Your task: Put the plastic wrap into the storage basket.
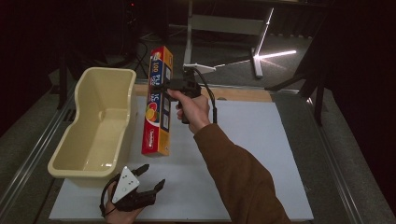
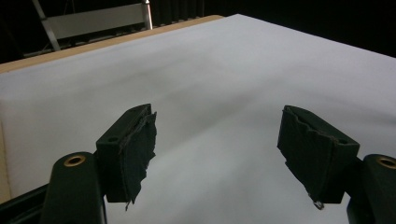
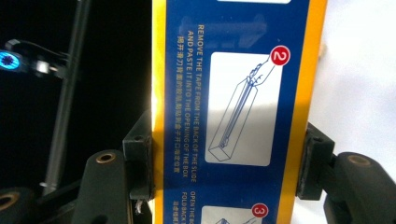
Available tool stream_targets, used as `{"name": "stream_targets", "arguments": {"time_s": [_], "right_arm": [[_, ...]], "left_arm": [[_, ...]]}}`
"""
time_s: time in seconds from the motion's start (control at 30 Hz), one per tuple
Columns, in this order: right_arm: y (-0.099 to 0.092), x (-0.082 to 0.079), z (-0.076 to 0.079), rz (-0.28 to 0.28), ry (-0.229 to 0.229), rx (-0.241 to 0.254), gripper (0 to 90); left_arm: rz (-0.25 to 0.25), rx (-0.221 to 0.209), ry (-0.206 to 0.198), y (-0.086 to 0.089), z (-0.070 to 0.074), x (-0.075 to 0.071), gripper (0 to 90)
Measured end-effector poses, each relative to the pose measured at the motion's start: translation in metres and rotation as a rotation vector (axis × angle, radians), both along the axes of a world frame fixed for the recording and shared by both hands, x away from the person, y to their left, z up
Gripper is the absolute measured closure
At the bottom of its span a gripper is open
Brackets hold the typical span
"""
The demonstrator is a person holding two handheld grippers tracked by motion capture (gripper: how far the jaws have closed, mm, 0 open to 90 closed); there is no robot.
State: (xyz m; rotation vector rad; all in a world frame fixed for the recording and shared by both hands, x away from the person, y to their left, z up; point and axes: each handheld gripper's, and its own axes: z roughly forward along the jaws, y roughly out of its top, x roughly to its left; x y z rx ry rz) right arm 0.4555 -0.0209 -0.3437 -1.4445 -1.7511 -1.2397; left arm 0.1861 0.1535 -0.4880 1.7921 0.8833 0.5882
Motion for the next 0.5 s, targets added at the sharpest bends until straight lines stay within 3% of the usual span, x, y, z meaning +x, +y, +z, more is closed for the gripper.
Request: {"name": "stream_targets", "arguments": {"time_s": [0.23,0.5], "right_arm": [[0.009,0.003,-0.001,-0.034,0.003,0.017,38.9],[0.028,-0.001,0.001,-0.017,-0.009,0.012,38.8]], "left_arm": [[-0.003,0.000,-0.005,0.000,0.000,0.000,27.3],[-0.003,-0.003,-0.010,0.000,0.001,-0.001,27.3]]}}
